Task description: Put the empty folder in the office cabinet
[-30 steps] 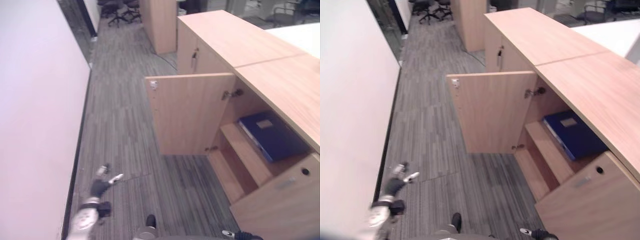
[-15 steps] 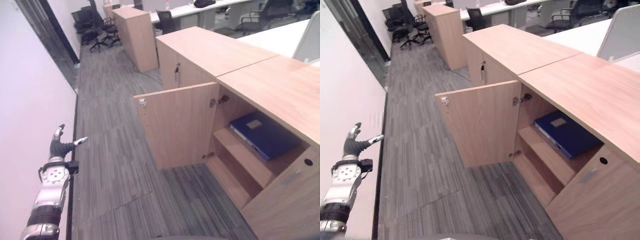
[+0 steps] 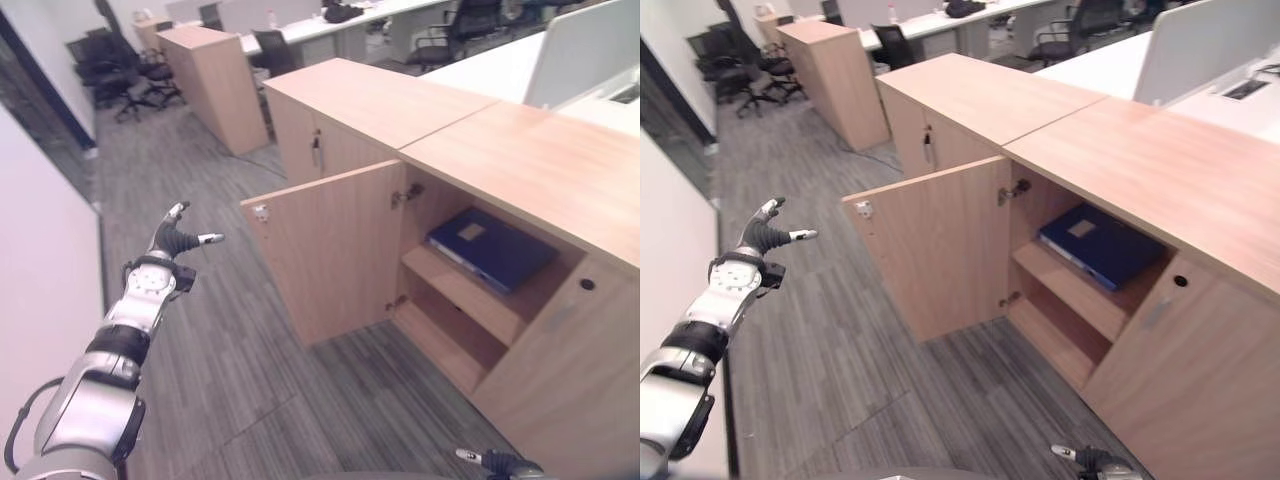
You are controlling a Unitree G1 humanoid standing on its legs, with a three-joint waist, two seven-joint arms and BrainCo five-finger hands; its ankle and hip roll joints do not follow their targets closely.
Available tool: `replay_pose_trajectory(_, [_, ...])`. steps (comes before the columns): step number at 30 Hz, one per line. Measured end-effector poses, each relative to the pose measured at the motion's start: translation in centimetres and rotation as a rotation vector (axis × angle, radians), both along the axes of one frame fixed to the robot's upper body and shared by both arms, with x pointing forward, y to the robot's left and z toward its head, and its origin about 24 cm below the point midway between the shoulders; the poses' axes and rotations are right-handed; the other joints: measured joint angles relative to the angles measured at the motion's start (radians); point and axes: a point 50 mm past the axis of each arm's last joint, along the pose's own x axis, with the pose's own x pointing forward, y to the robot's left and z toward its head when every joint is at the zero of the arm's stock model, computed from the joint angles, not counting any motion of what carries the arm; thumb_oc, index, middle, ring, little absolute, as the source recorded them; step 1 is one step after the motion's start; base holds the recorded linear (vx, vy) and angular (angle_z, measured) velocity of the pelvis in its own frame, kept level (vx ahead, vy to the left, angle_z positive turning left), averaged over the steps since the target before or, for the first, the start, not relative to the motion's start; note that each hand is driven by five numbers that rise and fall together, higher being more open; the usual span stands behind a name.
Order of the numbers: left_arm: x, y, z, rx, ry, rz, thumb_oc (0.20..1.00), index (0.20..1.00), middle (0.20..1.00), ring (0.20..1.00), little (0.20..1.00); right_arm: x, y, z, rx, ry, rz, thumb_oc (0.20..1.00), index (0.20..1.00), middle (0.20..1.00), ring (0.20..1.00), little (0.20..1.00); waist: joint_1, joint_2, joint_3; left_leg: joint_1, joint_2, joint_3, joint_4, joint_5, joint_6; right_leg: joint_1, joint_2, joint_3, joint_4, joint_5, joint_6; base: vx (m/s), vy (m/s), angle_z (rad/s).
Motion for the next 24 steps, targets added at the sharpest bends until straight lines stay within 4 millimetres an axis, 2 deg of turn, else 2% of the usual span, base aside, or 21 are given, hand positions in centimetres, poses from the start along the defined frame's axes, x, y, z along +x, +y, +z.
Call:
replay_pose_trajectory(2, [0.2,0.0,0.0,0.023,0.021,-0.005,1.0,1.0,1.0,1.0,1.0,-0.7,-0.2,-0.1,0.0,0.012,-0.016,1.0,1.0,1.0,1.0,1.0,-0.026,-0.022,-0.003,0.002,0.002,0.01,0.0,-0.003,0.003,-0.009,0.006,0.001,0.001,0.004,-0.007,0.02,0.033,-0.21])
replay_pose_trajectory(6, [0.5,0.6,0.2,0.062,0.07,0.024,1.0,1.0,1.0,1.0,1.0,-0.9,-0.3,-0.1,0.003,0.01,-0.042,1.0,1.0,1.0,1.0,1.0,-0.028,-0.02,0.001,0.0,0.01,0.03,-0.001,-0.012,0.017,-0.063,-0.003,0.003,0.079,0.029,-0.006,0.02,0.019,-0.19])
replay_pose_trajectory(8, [0.5,0.8,0.5,0.073,0.069,0.029,1.0,1.0,1.0,1.0,1.0,-1.1,-0.1,-0.2,0.009,0.017,-0.042,1.0,1.0,1.0,1.0,1.0,-0.037,-0.025,0.01,0.01,0.015,0.053,0.001,-0.017,0.026,-0.098,-0.012,-0.004,0.145,0.011,-0.027,0.05,-0.114,-0.27])
replay_pose_trajectory(10, [0.3,1.4,0.5,0.088,0.083,0.043,1.0,1.0,1.0,1.0,1.0,-0.9,0.6,-0.4,0.027,0.018,-0.029,1.0,1.0,1.0,1.0,1.0,-0.038,-0.028,0.025,0.021,0.028,0.063,0.001,-0.02,0.02,-0.122,0.018,0.02,0.181,-0.039,-0.045,0.09,-0.142,-0.21])
replay_pose_trajectory(11, [0.1,1.6,0.2,0.083,0.09,0.054,1.0,1.0,1.0,1.0,1.0,-1.2,0.8,-0.6,0.034,0.025,-0.033,1.0,1.0,1.0,1.0,1.0,-0.036,-0.025,0.029,0.022,0.044,0.062,0.001,-0.029,0.009,-0.154,0.048,0.05,0.232,-0.091,-0.045,0.08,-0.112,-0.09])
replay_pose_trajectory(12, [-0.1,1.9,-0.1,0.083,0.105,0.064,1.0,1.0,1.0,1.0,1.0,-1.4,1.0,-0.7,0.04,0.038,-0.03,1.0,1.0,1.0,1.0,1.0,-0.04,-0.021,0.033,0.023,0.059,0.056,0.0,-0.027,0.002,-0.166,0.092,0.119,0.231,-0.112,-0.06,0.07,-0.139,0.06])
replay_pose_trajectory(13, [-0.2,2.0,-0.2,0.083,0.113,0.068,1.0,1.0,1.0,1.0,1.0,-2.1,1.0,-0.8,0.042,0.064,-0.048,1.0,1.0,1.0,1.0,1.0,-0.049,-0.034,0.03,0.025,0.06,0.049,0.001,-0.024,-0.002,-0.163,0.114,0.123,0.222,-0.131,-0.102,0.12,-0.217,0.17])
replay_pose_trajectory(15, [-0.2,1.9,-0.3,0.083,0.116,0.064,1.0,1.0,1.0,1.0,1.0,-2.5,0.8,-0.8,0.036,0.075,-0.053,1.0,1.0,1.0,1.0,1.0,-0.049,-0.03,0.034,0.028,0.069,0.045,0.001,-0.02,-0.005,-0.157,0.127,0.122,0.218,-0.136,-0.108,0.1,-0.263,0.11])
replay_pose_trajectory(16, [-0.2,1.9,-0.3,0.078,0.114,0.064,1.0,1.0,1.0,1.0,1.0,-3.5,1.0,-1.1,0.042,0.101,-0.062,1.0,1.0,1.0,1.0,1.0,-0.046,-0.025,0.037,0.026,0.098,0.035,0.023,-0.02,-0.029,-0.131,0.171,0.154,0.196,-0.145,-0.122,0.06,-0.295,0.09])
replay_pose_trajectory(17, [-0.3,2.3,-0.2,0.072,0.112,0.078,1.0,1.0,1.0,1.0,1.0,-4.0,1.4,-1.3,0.054,0.117,-0.065,1.0,1.0,1.0,1.0,1.0,-0.039,-0.033,0.039,0.015,0.123,0.031,0.063,-0.027,-0.046,-0.121,0.196,0.152,0.19,-0.161,-0.149,0.05,-0.273,0.15])
replay_pose_trajectory(18, [-0.4,2.8,0.2,0.072,0.102,0.093,1.0,1.0,1.0,1.0,1.0,-4.0,1.9,-1.5,0.069,0.118,-0.064,1.0,1.0,1.0,1.0,1.0,-0.039,-0.057,0.044,-0.016,0.136,0.014,0.137,-0.032,-0.054,-0.118,0.2,0.152,0.19,-0.18,-0.177,0.03,-0.224,0.06])
replay_pose_trajectory(20, [-0.7,3.3,0.4,0.083,0.104,0.104,1.0,1.0,1.0,1.0,1.0,-3.8,2.0,-1.5,0.067,0.11,-0.063,1.0,1.0,1.0,1.0,1.0,-0.012,-0.091,0.051,-0.089,0.171,-0.024,0.299,-0.03,-0.056,-0.107,0.208,0.154,0.179,-0.192,-0.197,0.01,-0.123,-0.06])
replay_pose_trajectory(21, [-0.7,3.4,0.3,0.084,0.106,0.106,1.0,1.0,1.0,1.0,1.0,-3.8,1.6,-1.3,0.051,0.107,-0.065,1.0,1.0,1.0,1.0,1.0,0.003,-0.095,0.054,-0.122,0.194,-0.053,0.38,-0.03,-0.055,-0.082,0.227,0.154,0.153,-0.174,-0.221,0.08,-0.043,-0.02])
replay_pose_trajectory(22, [-0.8,3.4,0.3,0.084,0.106,0.106,1.0,1.0,1.0,1.0,1.0,-3.5,1.2,-1.2,0.038,0.099,-0.066,1.0,1.0,1.0,1.0,1.0,0.008,-0.103,0.06,-0.183,0.199,-0.123,0.459,-0.04,-0.067,-0.043,0.242,0.148,0.114,-0.146,-0.242,0.08,-0.02,0.06])
replay_pose_trajectory(24, [-0.9,3.8,0.6,0.088,0.1,0.117,1.0,1.0,1.0,1.0,1.0,-2.7,0.9,-0.9,0.03,0.079,-0.058,1.0,1.0,1.0,1.0,1.0,0.01,-0.103,0.06,-0.184,0.164,-0.175,0.33,-0.046,-0.083,-0.026,0.253,0.149,0.071,-0.127,-0.237,0.06,0.045,0.04])
